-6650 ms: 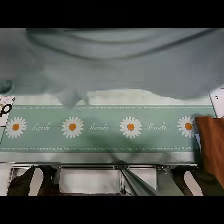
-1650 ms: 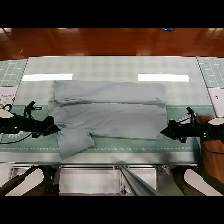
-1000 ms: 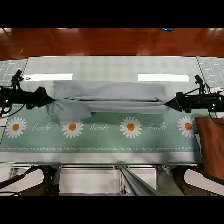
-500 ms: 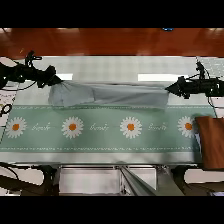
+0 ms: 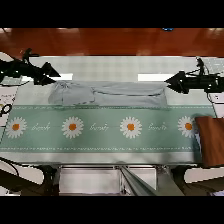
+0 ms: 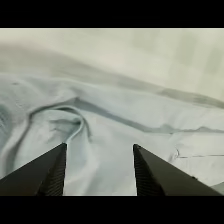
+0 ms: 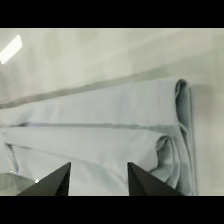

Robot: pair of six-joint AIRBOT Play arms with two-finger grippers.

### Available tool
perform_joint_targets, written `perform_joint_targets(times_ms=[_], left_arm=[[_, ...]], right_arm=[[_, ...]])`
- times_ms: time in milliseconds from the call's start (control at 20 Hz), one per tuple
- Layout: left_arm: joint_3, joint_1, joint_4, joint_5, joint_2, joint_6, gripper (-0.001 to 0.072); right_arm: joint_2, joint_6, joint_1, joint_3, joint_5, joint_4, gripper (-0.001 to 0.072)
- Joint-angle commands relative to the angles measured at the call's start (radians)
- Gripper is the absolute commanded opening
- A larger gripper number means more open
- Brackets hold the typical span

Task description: Fold the shirts.

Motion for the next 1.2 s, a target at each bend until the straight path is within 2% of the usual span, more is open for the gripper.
perform_joint_targets(times_ms=[0, 100, 200, 350, 450, 800, 1150], left_arm=[[0.020, 0.077, 0.094, -0.060, 0.106, 0.000, 0.0510], [-0.051, 0.105, 0.130, -0.017, 0.225, 0.046, 0.0510], [-0.206, 0.110, 0.135, 0.082, 0.368, 0.084, 0.0510], [-0.464, 0.054, 0.132, 0.236, 0.554, 0.098, 0.0510], [-0.582, -0.005, 0.132, 0.286, 0.621, 0.098, 0.0510], [-0.655, -0.188, 0.127, 0.328, 0.622, 0.094, 0.0510], [-0.655, -0.268, 0.116, 0.364, 0.621, 0.095, 0.0508]], right_arm=[[0.064, -0.019, -0.119, 0.024, 0.136, -0.021, 0.0416], [0.167, 0.007, -0.195, -0.064, 0.034, -0.085, 0.0416], [0.228, 0.013, -0.213, -0.188, -0.051, -0.115, 0.0416], [0.214, 0.001, -0.191, -0.287, -0.100, -0.121, 0.0416], [0.169, 0.002, -0.171, -0.283, -0.095, -0.116, 0.0416], [0.010, 0.013, -0.093, -0.214, -0.065, -0.056, 0.0416], [-0.112, 0.059, 0.083, -0.087, -0.062, -0.034, 0.0416]])
